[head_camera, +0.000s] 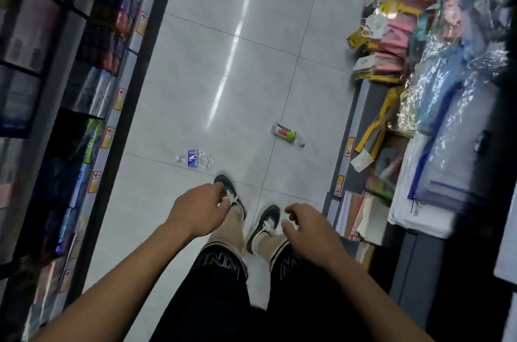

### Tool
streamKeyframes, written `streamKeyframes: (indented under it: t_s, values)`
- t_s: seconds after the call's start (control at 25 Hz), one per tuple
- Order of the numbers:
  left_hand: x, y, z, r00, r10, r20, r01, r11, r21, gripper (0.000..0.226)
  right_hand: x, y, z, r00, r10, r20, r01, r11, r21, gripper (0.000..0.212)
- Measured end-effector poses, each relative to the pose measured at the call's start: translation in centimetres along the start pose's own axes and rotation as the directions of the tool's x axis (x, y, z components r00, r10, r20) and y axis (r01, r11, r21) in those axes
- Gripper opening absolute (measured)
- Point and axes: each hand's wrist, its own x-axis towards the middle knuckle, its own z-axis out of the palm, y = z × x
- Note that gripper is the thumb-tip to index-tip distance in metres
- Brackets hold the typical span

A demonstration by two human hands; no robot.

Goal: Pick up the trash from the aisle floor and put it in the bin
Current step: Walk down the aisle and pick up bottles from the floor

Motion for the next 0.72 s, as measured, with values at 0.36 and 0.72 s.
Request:
streamKeyframes:
  t_s: [0.36,0.72]
  values:
    - [25.7,1.6,12.3,1.0,-0.014,-0.013,0.013,0.997,-0.071,0.026,28.4,8.2,9.2,0.993,0.098,0.061,-0.103,0.992,0.077,0.056]
    - [48.6,0.7,30.8,0.999,-0.026,-0.035,0.018,0.976,-0.217,0.031,56.0,21.2,17.1,0.963,0.151,-0.222,-0.184,0.973,-0.139,0.061]
